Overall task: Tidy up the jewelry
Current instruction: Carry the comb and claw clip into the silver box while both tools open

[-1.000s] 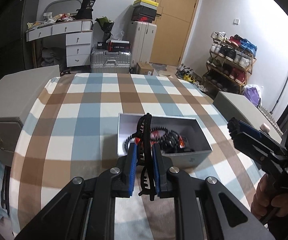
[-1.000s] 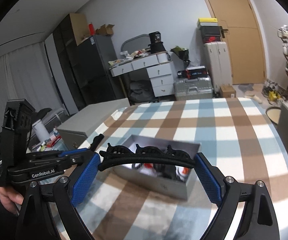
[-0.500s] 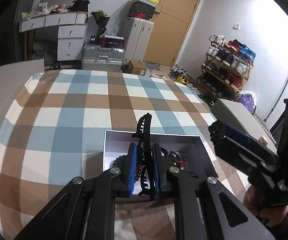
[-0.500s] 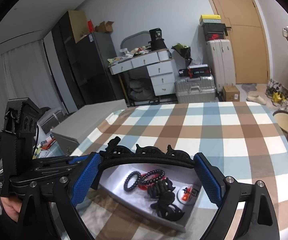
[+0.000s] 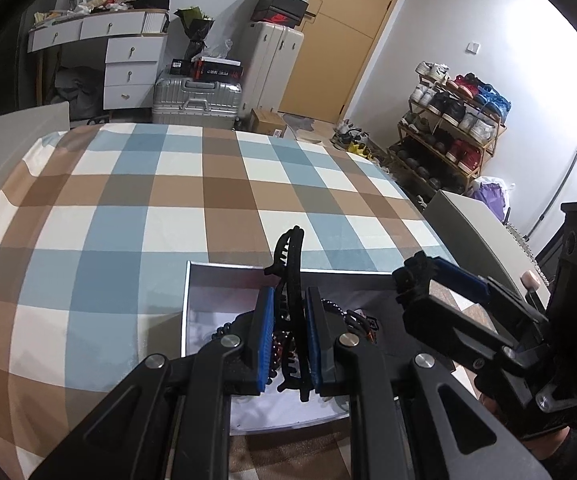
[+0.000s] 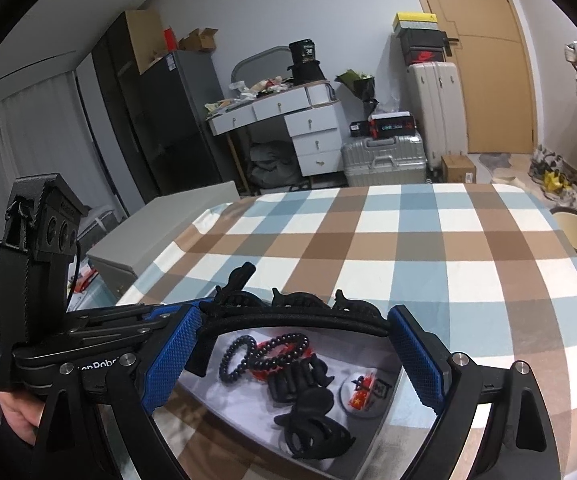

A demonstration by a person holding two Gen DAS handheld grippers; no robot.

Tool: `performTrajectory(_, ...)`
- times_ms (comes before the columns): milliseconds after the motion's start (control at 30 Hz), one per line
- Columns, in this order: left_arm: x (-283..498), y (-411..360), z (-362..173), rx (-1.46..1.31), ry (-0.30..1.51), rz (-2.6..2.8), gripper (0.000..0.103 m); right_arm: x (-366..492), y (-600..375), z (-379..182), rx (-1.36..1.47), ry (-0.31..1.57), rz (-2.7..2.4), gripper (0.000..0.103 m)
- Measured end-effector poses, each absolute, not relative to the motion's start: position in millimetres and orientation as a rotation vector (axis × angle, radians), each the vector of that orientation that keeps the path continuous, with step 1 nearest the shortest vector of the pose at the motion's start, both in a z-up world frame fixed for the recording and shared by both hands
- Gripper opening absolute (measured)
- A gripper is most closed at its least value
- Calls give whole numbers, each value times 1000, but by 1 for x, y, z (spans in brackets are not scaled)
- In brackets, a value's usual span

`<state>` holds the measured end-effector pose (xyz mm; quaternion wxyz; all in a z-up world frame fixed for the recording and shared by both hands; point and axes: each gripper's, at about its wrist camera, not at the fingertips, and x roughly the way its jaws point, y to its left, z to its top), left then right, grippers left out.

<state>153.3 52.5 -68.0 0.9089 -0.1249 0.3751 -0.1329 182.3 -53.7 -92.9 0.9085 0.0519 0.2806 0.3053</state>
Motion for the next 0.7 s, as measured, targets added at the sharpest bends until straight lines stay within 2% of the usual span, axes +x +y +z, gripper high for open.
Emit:
performTrajectory(433,158,55,-68,-352,750,-302,10,183,-50,-102,109,590,630,95)
performTrajectory(500,158,56,-71,-363,757,-295,13,183,-49,-102,111,596,635,95)
performTrajectory(533,159,57,-73,-357,777,-275,21,183,-49,-102,113,601,639,95)
performTrajectory(600,159,60,-73,-360,796,-265,31,181,-50,-102,115,597,639,95)
performTrajectory(700,151,67,-68,-388,773,-260,61,180,-53,-101,121,596,630,95)
